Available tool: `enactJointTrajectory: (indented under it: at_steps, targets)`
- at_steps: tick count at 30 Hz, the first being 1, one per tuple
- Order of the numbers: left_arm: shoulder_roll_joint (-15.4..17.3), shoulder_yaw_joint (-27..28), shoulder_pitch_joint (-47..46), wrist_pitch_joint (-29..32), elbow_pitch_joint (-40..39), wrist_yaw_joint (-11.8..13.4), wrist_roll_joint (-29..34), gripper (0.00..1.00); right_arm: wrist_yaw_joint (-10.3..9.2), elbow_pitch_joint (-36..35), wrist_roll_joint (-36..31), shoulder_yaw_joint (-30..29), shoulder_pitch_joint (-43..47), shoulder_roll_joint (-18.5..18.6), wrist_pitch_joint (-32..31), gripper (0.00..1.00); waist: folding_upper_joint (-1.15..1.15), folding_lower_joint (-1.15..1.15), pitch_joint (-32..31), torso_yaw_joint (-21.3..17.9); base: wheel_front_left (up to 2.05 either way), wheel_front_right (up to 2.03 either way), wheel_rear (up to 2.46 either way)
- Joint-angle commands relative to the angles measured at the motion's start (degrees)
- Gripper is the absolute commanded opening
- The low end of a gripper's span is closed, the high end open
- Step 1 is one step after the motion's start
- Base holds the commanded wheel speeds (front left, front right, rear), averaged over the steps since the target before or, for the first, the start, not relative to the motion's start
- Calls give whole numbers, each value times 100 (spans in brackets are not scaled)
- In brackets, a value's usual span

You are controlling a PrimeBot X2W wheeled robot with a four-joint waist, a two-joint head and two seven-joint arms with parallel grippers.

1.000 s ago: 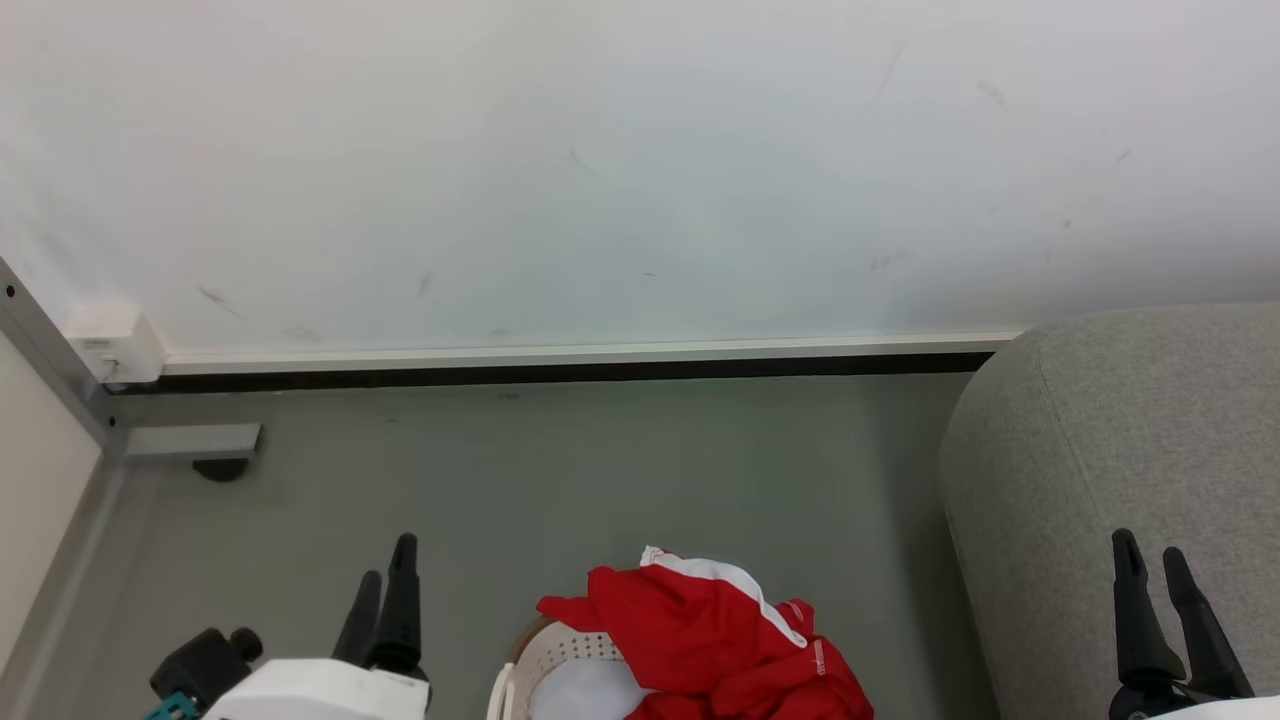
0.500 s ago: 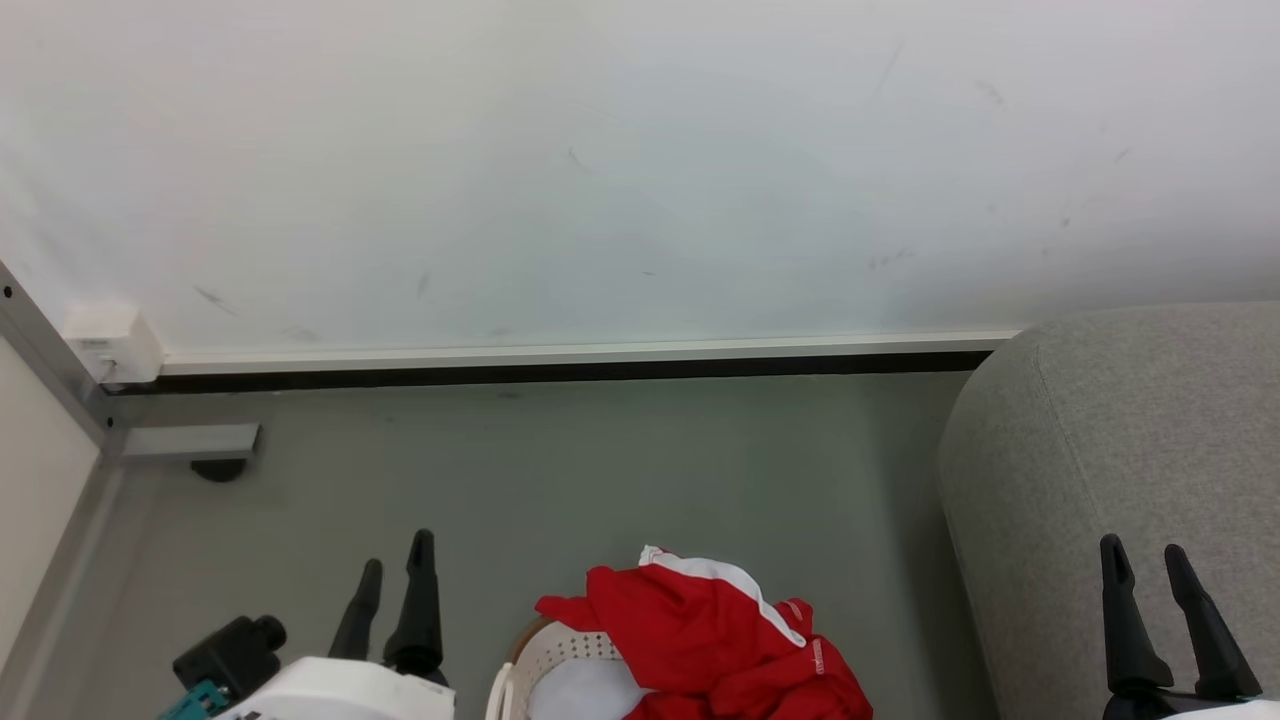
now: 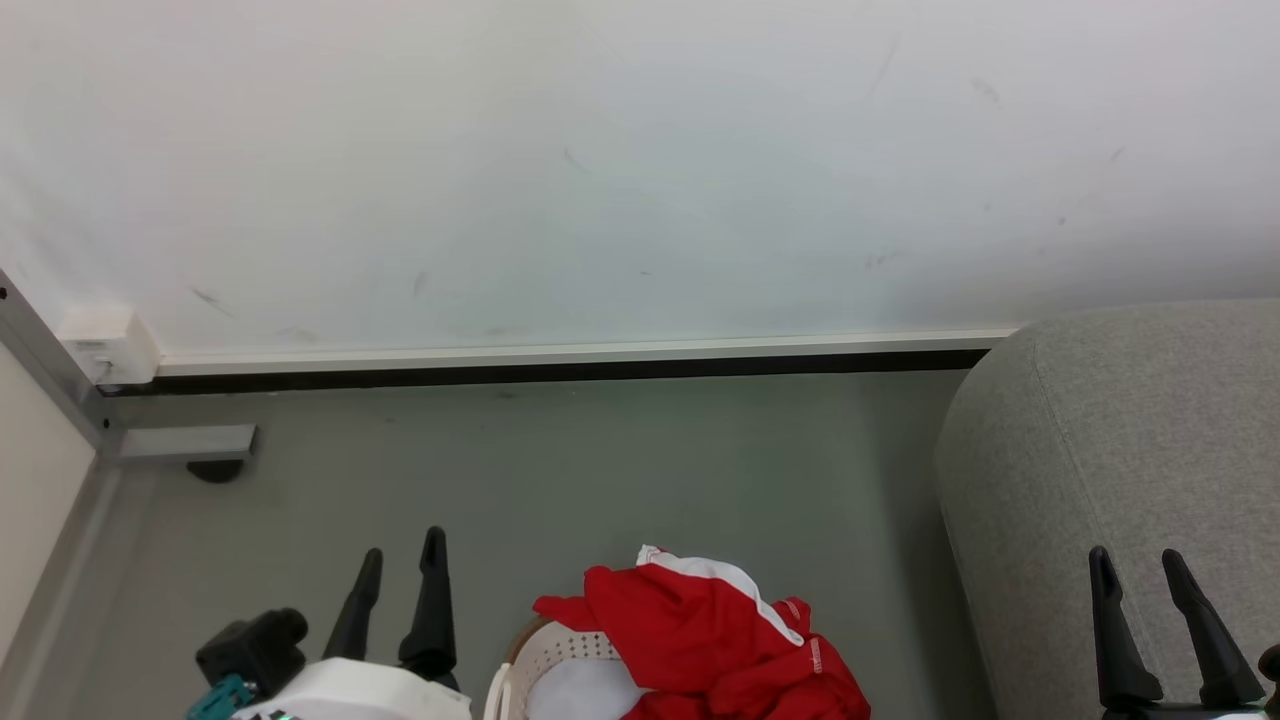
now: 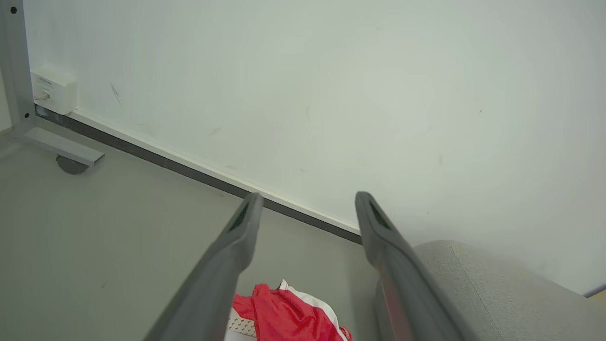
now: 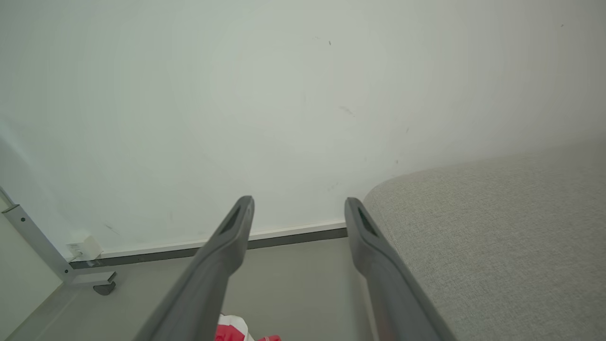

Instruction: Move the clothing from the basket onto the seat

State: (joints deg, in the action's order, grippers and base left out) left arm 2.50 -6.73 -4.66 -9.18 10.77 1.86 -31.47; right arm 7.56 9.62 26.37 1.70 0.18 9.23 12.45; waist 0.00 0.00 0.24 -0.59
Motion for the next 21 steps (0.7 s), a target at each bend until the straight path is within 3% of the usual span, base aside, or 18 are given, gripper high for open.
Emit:
enactJointTrajectory:
  at_steps: [1,21]
  targets:
    - [47,-20,-71,-60,-50,9,225,100,-8,-60,-208,-52,32,22,42,100,0,0,3,0,0,0,0]
    - [53,-202,-7,-304,-19,70,1203,100,-11,-82,-1168,-175,121,-85,146,100,0,0,13,15,0,0,0]
